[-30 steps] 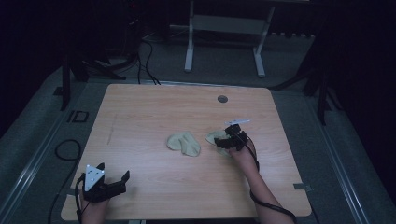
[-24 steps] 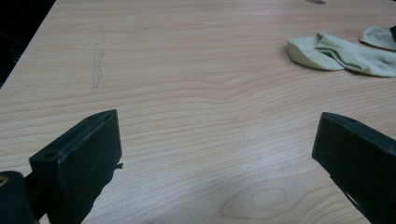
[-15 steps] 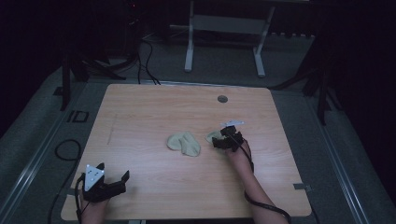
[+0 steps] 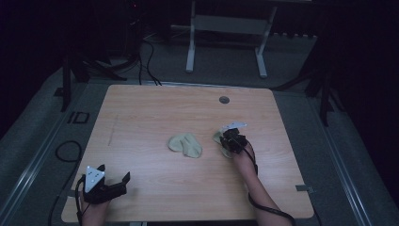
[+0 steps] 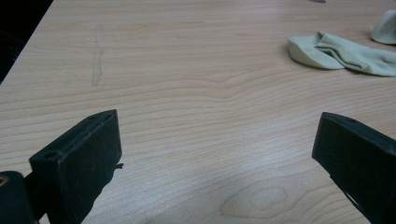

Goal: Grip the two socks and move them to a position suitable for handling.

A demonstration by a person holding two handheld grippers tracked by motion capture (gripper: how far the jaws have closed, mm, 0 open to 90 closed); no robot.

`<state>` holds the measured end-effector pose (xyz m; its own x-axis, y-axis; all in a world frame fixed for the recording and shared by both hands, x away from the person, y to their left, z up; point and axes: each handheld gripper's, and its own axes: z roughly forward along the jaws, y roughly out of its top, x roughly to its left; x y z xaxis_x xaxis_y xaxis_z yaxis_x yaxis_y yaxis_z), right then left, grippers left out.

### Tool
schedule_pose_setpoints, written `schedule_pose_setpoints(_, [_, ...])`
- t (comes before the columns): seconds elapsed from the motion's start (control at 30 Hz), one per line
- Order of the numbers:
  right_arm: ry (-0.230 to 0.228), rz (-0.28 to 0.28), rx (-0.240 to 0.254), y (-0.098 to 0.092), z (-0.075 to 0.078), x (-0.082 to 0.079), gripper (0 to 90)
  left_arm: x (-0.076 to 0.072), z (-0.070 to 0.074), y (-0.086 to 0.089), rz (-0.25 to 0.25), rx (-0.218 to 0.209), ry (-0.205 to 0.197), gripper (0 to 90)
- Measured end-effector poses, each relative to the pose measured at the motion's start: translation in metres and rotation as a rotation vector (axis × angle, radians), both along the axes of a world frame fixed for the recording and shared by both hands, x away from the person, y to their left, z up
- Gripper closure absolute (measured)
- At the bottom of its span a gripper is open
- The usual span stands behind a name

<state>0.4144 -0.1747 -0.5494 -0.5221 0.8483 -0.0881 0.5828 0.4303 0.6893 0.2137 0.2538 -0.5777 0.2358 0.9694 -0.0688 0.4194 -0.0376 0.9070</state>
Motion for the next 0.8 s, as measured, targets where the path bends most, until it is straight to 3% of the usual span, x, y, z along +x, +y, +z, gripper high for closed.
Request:
schedule_pose_setpoints(0.23, [0.011,0.038,0.037,-0.009,0.03,-0.008,80.8,0.0,0.0,0.0,0.001,0.004,0.0,1.3])
schedule_pose_setpoints(0.4, [-0.014,0.04,0.075,-0.016,0.055,-0.019,80.6,0.0,0.0,-0.001,0.004,0.006,0.003,1.3])
schedule_pose_setpoints(0.63, [-0.06,0.093,0.103,-0.023,0.08,-0.046,80.6,0.0,0.0,-0.001,0.003,0.005,0.004,1.3])
schedule_pose_setpoints(0.8, [-0.072,0.137,0.103,-0.022,0.087,-0.066,80.6,0.0,0.0,-0.001,0.004,0.005,0.004,1.3])
